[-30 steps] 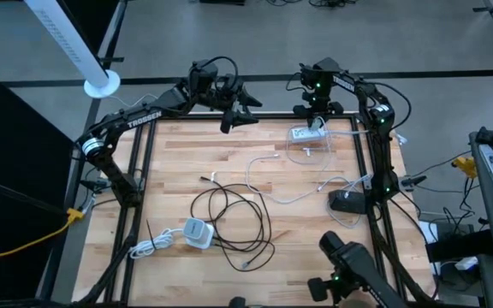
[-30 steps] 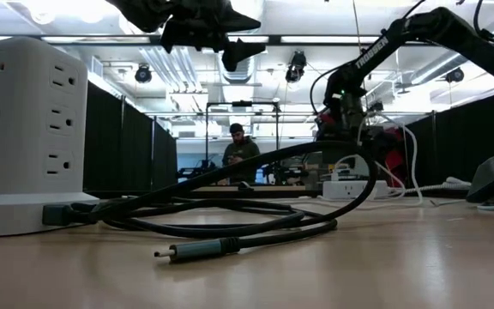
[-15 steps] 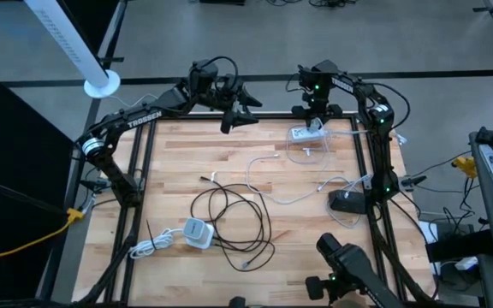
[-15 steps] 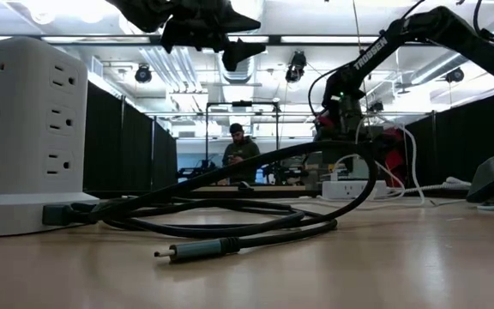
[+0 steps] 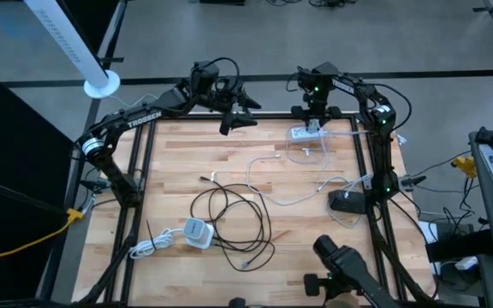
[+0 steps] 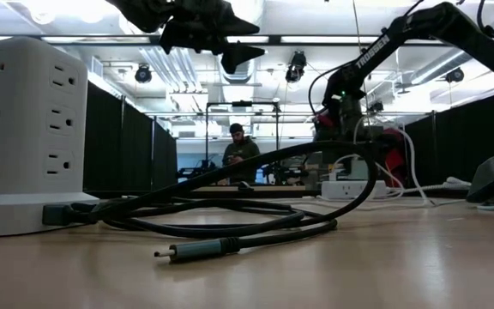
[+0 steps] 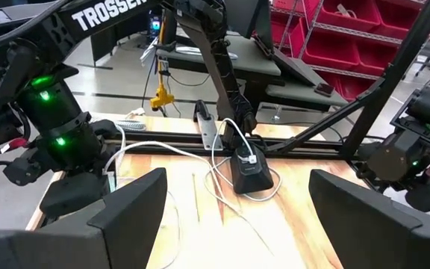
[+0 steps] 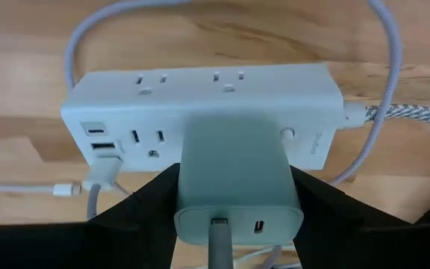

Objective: Plug in charger cables
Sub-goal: Insert the white charger adapter into the top outlet extension

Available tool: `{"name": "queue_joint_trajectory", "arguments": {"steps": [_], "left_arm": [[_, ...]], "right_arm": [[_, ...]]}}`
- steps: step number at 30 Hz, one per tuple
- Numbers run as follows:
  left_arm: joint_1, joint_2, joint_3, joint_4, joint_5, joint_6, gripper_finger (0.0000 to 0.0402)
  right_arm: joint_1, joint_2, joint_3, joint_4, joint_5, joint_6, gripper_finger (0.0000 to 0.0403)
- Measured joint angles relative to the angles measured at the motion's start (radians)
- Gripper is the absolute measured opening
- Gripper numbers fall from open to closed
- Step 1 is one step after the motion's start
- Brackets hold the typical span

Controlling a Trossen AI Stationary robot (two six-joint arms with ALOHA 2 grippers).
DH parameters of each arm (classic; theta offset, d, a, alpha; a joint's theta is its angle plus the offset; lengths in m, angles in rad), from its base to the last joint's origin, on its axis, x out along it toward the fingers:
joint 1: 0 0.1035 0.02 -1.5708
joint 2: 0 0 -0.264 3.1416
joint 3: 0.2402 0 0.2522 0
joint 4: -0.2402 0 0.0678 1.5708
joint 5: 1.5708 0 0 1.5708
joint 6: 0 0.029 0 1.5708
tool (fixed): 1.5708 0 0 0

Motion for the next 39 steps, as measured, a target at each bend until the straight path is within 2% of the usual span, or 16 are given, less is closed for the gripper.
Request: {"name": "queue_joint_trajectory", "arguments": {"steps": [5, 10, 20, 26, 34, 39], "left_arm": [[0.000, 0.001, 0.000, -0.002, 0.000, 0.018, 0.0313], [-0.001, 0.005, -0.001, -0.009, 0.000, 0.026, 0.0313], [-0.001, 0.002, -0.002, -0.066, 0.001, 0.037, 0.0313], [-0.001, -0.004, -0.002, -0.066, 0.010, 0.044, 0.0313], [-0.001, -0.004, -0.003, -0.065, 0.000, 0.040, 0.0313], [-0.001, -0.014, -0.004, -0.065, 0.000, -0.038, 0.0313]], "right_arm": [[0.011, 0.002, 0.000, 0.021, 0.079, 0.073, 0.0189], [0.013, 0.004, 0.000, 0.018, 0.076, 0.093, 0.0189], [0.013, -0.004, 0.012, -0.021, 0.075, 0.003, 0.0189], [0.012, -0.065, 0.022, -0.033, 0.086, -0.002, 0.0191], [0.007, -0.190, 0.025, -0.075, 0.055, -0.029, 0.0327], [0.006, -0.281, 0.023, -0.079, 0.068, -0.117, 0.0336]]}}
